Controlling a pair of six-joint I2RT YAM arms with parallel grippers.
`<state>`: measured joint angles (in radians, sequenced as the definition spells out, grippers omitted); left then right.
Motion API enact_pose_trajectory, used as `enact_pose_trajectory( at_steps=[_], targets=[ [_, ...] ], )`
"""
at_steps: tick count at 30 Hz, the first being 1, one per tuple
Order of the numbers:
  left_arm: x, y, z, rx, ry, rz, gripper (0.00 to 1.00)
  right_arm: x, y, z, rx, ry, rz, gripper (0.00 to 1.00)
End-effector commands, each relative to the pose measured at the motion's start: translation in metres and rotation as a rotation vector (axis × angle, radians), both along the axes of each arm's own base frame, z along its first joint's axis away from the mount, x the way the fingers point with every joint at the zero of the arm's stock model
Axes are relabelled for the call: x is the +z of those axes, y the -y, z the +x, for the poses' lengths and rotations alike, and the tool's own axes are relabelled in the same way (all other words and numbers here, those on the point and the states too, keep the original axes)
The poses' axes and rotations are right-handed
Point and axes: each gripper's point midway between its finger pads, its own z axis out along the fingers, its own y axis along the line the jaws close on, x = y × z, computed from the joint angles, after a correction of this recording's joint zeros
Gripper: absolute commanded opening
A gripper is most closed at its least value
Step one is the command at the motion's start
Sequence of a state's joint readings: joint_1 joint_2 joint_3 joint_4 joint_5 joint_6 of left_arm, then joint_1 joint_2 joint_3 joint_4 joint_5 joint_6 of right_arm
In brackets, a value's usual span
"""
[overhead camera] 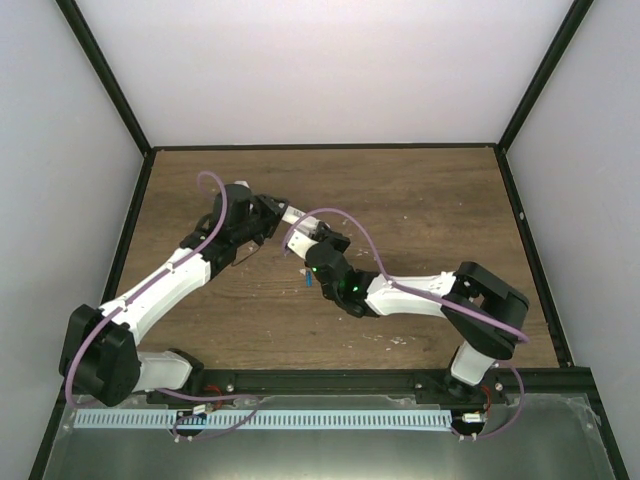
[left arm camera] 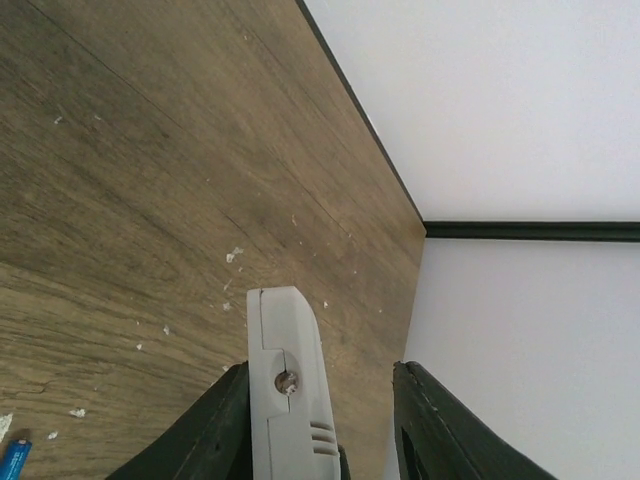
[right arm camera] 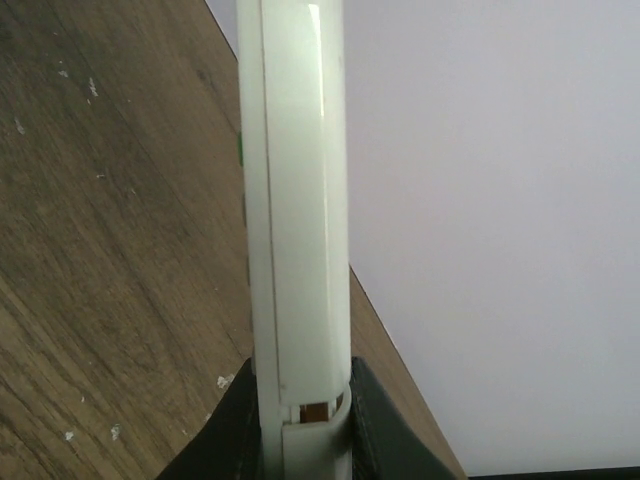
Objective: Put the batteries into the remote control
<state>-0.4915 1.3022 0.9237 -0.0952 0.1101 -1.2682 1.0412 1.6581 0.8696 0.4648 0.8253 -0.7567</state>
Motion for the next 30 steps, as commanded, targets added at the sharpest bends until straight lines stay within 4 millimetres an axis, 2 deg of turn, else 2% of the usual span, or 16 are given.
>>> enact_pose_trajectory(
  at_steps=[1, 5, 13, 15, 18, 23, 25, 26, 27, 28, 30],
  targets=[
    [0.012, 0.007, 0.003, -0.025, 0.032, -0.007, 0.38, 0.016, -0.007, -0.001, -0.001, 0.051, 0.024, 0.01],
    [0.012, 0.007, 0.003, -0.03, 0.031, -0.007, 0.34, 0.018, -0.006, -0.002, -0.008, 0.061, 0.024, 0.01],
    [0.015, 0.012, 0.006, -0.051, 0.046, -0.012, 0.18, 0.021, -0.004, -0.002, -0.02, 0.071, 0.033, 0.03],
    [0.015, 0.013, 0.006, -0.055, 0.045, -0.014, 0.17, 0.023, -0.003, -0.002, -0.023, 0.078, 0.043, 0.05],
    [0.014, 0.013, 0.006, -0.055, 0.052, -0.014, 0.16, 0.031, -0.002, -0.003, -0.025, 0.093, 0.07, 0.13],
    [0.018, 0.012, 0.003, -0.064, 0.088, -0.011, 0.12, 0.042, 0.0, -0.006, -0.009, 0.086, 0.133, 0.34],
    [0.018, 0.011, 0.002, -0.067, 0.106, -0.012, 0.12, 0.047, -0.002, -0.009, 0.01, 0.061, 0.179, 0.56],
    [0.018, 0.01, 0.001, -0.07, 0.114, -0.013, 0.11, 0.049, -0.003, -0.012, 0.023, 0.044, 0.206, 0.73],
    [0.019, 0.01, 0.001, -0.074, 0.124, -0.016, 0.11, 0.052, -0.004, -0.015, 0.044, 0.022, 0.237, 0.95],
    [0.019, 0.01, 0.0, -0.08, 0.13, -0.023, 0.11, 0.049, -0.007, -0.019, 0.073, -0.012, 0.252, 0.99],
    [0.023, 0.011, -0.001, -0.093, 0.16, -0.039, 0.11, 0.046, -0.01, -0.025, 0.108, -0.071, 0.278, 1.0]
  ],
)
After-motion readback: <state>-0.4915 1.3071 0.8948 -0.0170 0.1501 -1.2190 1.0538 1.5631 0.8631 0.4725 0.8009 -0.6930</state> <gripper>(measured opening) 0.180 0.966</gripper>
